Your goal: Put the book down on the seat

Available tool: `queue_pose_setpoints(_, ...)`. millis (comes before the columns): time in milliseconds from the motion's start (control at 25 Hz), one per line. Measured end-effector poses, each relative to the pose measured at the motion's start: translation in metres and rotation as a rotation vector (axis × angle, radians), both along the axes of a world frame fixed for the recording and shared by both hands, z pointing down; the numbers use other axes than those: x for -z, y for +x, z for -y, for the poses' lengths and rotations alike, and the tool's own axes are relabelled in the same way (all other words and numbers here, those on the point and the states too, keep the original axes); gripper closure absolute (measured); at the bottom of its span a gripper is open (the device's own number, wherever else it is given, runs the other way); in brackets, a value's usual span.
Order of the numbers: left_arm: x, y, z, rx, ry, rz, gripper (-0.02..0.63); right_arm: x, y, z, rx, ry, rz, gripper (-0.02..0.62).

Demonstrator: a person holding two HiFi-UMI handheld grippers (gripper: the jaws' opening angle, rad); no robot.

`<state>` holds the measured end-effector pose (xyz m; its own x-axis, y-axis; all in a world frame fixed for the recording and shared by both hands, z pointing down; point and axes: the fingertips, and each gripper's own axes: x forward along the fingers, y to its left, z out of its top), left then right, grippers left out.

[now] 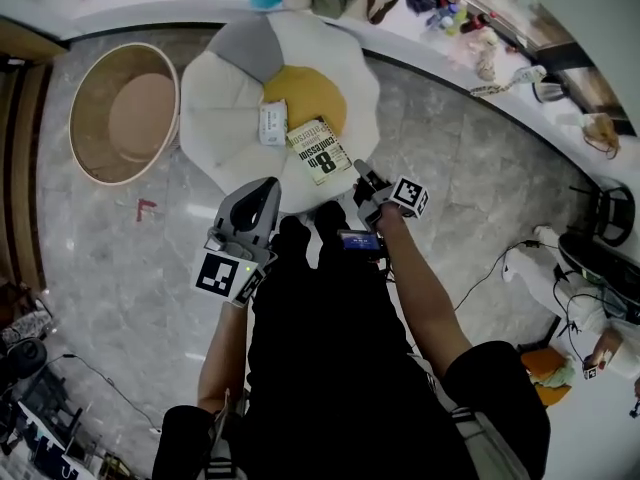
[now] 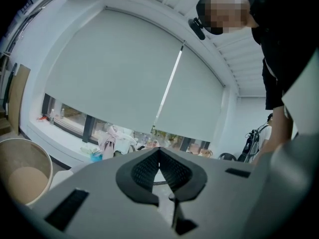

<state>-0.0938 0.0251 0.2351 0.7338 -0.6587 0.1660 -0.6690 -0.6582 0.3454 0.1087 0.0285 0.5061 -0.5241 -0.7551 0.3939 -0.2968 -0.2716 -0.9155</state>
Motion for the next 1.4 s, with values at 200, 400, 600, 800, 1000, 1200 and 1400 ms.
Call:
queue_pose_setpoints(200,0.021,-0.003,-0.003,-0.032,0.072,-0.037,0.594,0.059,-0.005,0.013,-0.061,0.128,0.035,0.572)
queue_pose_setpoints(400,0.043,-0.005,-0.004,-0.049,0.111,-0.068,0.595,0.109,-0.014,0.014,-0.049,0.253,0.03,0.577)
queue_pose_setpoints(600,0.053,-0.007,-0.012,-0.073,0.128,-0.08,0.595,0.166,-0.019,0.018,0.002,0.39,-0.049,0.578)
queue_pose_setpoints(800,0.056,-0.01,-0.02,-0.088,0.135,-0.098,0.594,0.221,-0.02,0.019,0.045,0.527,-0.177,0.578)
queue_pose_setpoints(1000,0.06,-0.015,-0.028,-0.112,0.152,-0.11,0.595,0.273,-0.036,0.007,0.125,0.651,-0.353,0.578)
queue_pose_setpoints(1200,0.067,-0.014,-0.03,-0.122,0.169,-0.114,0.594,0.31,-0.045,-0.003,0.182,0.749,-0.502,0.578)
queue_pose_setpoints(1400,0.073,-0.014,-0.038,-0.136,0.181,-0.119,0.594,0.327,-0.057,-0.019,0.237,0.806,-0.637,0.578)
